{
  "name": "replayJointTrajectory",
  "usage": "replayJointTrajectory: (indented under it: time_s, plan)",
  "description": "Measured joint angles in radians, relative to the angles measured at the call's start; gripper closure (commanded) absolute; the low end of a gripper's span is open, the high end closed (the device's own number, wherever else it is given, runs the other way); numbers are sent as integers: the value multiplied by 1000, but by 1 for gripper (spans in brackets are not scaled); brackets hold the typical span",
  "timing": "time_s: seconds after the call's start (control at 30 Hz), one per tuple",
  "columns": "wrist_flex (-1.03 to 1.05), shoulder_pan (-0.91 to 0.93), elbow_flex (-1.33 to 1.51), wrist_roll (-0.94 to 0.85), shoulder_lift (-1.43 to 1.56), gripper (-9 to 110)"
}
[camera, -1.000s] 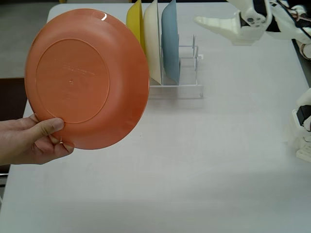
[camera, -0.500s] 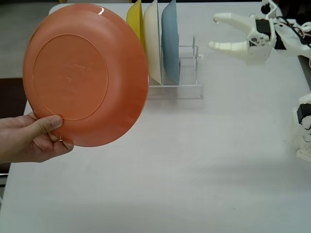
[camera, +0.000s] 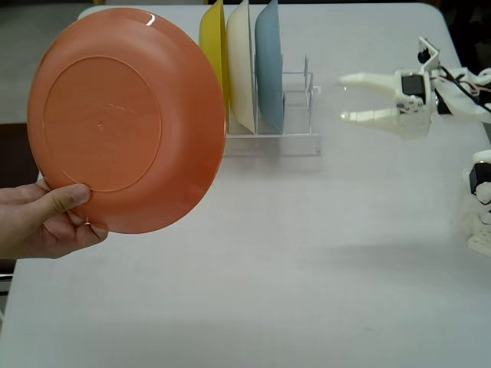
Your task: Please take one of the plates.
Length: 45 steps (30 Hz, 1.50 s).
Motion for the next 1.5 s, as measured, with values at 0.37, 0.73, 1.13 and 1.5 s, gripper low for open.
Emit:
replayJointTrajectory:
  time_s: [0.37,0.73,1.13,1.5]
  plan:
    - [41,0,281,41,255,65]
    - [95,0,474,87,423,65]
    - [84,0,634,124,471,77]
    - [104,-6,723,143,471,102]
